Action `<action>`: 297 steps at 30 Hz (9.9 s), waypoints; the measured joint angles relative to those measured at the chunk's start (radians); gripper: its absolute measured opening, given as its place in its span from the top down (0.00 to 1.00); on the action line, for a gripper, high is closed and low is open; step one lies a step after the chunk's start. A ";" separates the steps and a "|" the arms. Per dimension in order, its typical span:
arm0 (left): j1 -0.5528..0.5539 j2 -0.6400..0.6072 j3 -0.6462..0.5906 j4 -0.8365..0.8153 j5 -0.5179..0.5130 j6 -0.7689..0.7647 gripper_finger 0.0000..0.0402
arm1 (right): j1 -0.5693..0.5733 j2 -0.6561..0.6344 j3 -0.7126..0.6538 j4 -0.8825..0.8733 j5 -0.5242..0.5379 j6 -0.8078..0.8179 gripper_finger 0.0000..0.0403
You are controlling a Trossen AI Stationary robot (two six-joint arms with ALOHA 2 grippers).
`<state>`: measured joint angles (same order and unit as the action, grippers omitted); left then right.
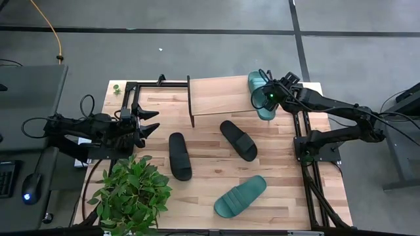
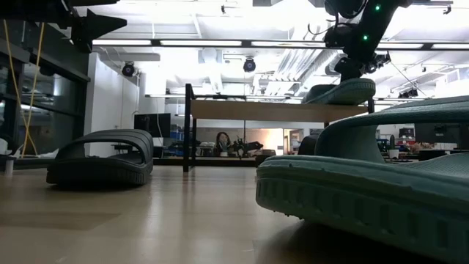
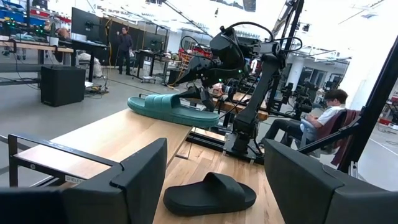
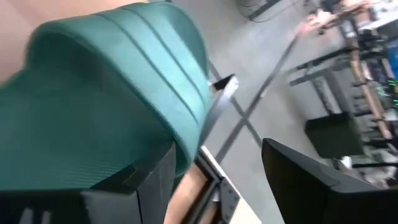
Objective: Pick and place slides into the shelf
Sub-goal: Put the green slipper on the shelf
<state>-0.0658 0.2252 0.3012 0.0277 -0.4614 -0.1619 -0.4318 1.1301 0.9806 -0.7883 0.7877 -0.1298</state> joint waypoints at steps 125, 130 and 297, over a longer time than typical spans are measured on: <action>0.000 0.000 0.000 -0.025 0.008 0.026 0.38 | 1.101 0.462 0.346 0.016 -0.291 0.987 0.44; 0.000 0.000 0.000 -0.026 0.008 0.026 0.38 | 1.100 0.477 0.346 0.017 -0.279 0.998 0.44; 0.000 0.000 0.000 -0.076 0.061 -0.046 0.38 | 1.384 0.857 0.345 0.052 0.061 1.700 0.97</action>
<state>-0.0658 0.2253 0.3012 -0.0479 -0.4004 -0.2077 0.9524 1.9875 1.3258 -0.7364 0.8482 1.5707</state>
